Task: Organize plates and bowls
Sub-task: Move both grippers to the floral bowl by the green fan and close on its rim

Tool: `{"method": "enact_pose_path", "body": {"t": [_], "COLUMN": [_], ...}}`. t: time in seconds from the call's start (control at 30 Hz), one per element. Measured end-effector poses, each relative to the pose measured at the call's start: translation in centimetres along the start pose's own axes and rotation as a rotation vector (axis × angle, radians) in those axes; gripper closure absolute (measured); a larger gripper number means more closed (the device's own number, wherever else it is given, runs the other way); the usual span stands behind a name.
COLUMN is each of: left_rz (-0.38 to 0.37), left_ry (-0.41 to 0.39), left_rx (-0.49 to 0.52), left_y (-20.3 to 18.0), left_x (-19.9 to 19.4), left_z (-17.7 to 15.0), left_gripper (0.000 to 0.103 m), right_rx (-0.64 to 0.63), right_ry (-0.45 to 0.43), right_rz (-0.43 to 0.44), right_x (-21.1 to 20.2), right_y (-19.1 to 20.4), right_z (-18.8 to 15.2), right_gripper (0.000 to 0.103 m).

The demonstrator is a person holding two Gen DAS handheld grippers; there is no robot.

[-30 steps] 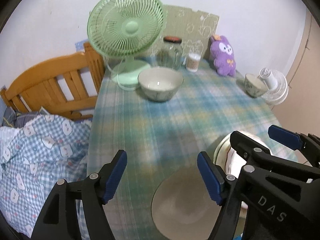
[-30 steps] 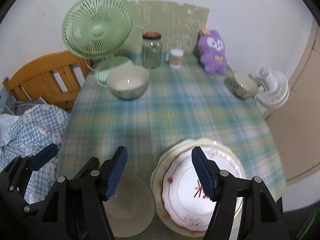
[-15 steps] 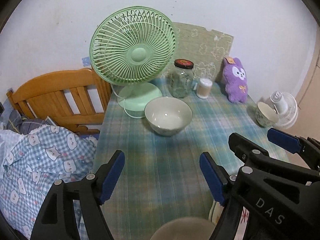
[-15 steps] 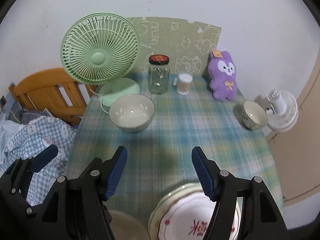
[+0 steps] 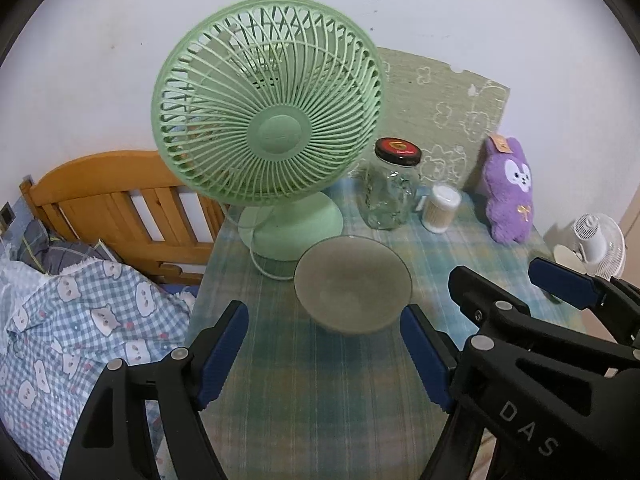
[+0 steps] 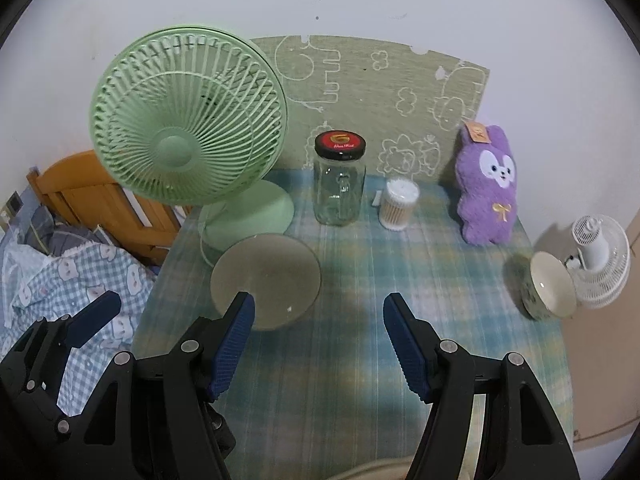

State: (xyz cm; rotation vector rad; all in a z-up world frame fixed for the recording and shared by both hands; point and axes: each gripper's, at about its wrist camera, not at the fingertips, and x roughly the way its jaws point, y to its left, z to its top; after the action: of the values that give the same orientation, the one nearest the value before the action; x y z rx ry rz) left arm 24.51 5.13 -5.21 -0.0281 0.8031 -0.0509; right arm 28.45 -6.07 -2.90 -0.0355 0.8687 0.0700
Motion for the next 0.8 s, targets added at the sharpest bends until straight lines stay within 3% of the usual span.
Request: {"method": "enact_pose_path", "body": {"t": [0.67, 0.8], "left_rz": [0.031, 0.021], "left_ry": [0.024, 0.048], "left_rx": [-0.014, -0.022], "left_y": [0.8, 0.9], "left_x": [9.8, 11.4], "left_z": [0.7, 0.7], "left_gripper": [0.024, 0.042], "right_rx": [0.01, 0.01], "right_ry": [0.055, 0.057], "right_rz": [0.037, 0.044], "right_x": [11.4, 12.9], "right_y": [-0.3, -0.1], "right_z": [1.2, 1.1], "right_gripper": [0.033, 0.032]}}
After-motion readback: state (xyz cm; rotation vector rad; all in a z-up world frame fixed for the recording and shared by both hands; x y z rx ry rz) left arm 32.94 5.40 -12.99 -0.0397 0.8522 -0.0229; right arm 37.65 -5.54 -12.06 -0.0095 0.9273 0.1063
